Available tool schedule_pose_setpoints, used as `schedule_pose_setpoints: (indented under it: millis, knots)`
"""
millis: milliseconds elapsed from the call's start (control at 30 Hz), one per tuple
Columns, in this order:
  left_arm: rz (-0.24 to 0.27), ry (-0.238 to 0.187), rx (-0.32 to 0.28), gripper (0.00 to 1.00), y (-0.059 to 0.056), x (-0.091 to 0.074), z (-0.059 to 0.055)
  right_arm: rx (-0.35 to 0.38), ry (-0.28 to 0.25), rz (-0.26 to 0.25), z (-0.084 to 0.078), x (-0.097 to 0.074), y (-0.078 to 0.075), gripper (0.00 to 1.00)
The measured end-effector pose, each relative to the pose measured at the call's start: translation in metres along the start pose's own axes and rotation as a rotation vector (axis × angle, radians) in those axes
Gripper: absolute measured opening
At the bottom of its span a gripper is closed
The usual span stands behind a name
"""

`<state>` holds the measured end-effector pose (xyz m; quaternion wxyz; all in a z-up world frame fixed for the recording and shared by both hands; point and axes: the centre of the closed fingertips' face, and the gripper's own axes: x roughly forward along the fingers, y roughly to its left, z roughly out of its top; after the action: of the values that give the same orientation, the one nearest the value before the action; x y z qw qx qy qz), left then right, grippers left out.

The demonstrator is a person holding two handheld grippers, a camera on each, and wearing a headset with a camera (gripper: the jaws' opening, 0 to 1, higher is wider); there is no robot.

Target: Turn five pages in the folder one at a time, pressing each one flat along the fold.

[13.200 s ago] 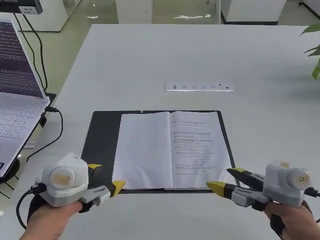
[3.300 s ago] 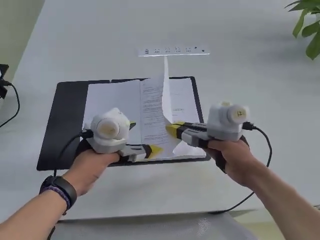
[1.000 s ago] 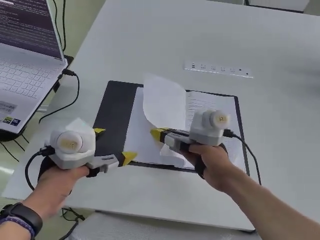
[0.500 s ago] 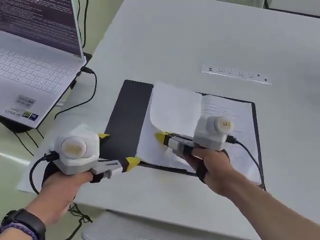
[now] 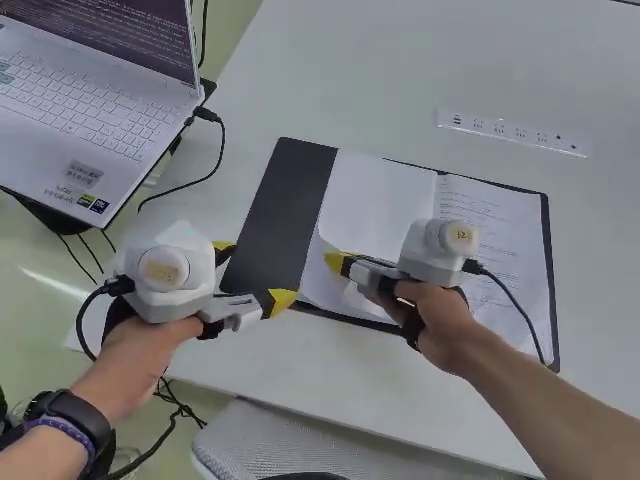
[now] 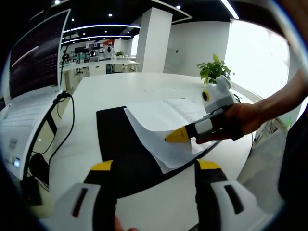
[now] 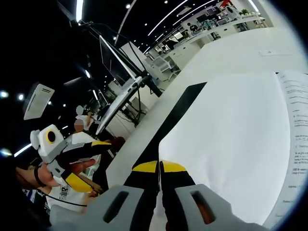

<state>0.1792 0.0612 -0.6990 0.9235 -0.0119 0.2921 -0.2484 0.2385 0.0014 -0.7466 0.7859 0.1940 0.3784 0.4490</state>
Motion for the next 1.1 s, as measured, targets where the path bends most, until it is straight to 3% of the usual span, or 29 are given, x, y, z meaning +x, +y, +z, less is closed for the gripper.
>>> schedule_pose_setpoints:
  millis: [600, 767, 1100]
  knots:
    - [0.023, -0.010, -0.028, 0.66, 0.003, -0.004, -0.004, 0.049, 0.089, -0.031, -0.027, 0.022, -0.024, 0.04]
    - [0.026, -0.005, -0.024, 0.66, 0.002, -0.005, -0.005, 0.056, 0.088, -0.037, -0.028, 0.023, -0.025, 0.04]
    - [0.011, 0.000, 0.012, 0.64, 0.000, 0.003, 0.006, 0.048, 0.087, 0.019, -0.026, 0.022, -0.012, 0.19]
